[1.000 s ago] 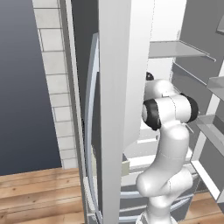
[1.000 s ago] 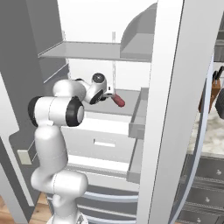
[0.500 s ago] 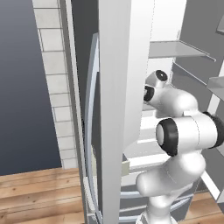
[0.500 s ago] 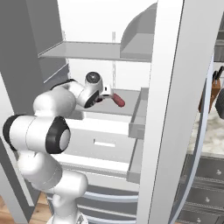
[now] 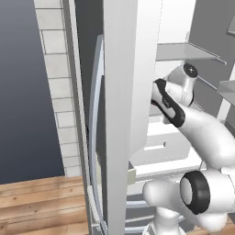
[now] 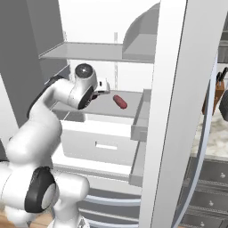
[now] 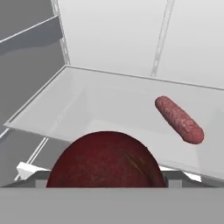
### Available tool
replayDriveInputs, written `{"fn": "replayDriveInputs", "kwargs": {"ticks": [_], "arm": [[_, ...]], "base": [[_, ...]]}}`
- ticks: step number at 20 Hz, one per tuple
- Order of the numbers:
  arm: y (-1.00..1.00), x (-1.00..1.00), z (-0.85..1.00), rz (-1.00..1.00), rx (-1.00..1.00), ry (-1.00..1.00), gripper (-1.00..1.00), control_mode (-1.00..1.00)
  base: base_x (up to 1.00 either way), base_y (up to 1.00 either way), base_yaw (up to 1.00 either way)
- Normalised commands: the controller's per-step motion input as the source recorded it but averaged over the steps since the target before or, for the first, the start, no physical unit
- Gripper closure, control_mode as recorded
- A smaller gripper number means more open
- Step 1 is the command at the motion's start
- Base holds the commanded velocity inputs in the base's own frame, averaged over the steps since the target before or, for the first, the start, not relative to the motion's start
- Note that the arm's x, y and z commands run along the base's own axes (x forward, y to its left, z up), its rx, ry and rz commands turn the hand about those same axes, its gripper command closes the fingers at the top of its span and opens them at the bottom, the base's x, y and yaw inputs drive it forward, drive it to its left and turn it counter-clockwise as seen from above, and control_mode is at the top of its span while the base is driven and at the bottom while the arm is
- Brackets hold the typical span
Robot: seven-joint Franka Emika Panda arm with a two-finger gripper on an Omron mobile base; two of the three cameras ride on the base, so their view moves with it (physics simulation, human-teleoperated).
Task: Move the salami and potato from the second highest shelf to the top shelf to make space. Then, place the pitcher from the counter on the cleared second highest shelf.
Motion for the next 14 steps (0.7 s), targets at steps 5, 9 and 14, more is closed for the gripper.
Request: {"fn": "replayDriveInputs", "kwargs": {"ticks": [5,9,14], "arm": [[-0.12,-1.0,0.84,0.02,0.0,-0.23,1.0,-1.0],[-0.13,-0.82,0.96,0.0,0.0,-0.25,1.0,-1.0],[-0.07,-0.47,1.0,0.0,0.0,-0.16,1.0,-1.0]], "base": [[0.0,0.0,0.0],[0.0,0.0,0.0],[0.0,0.0,0.0]]}}
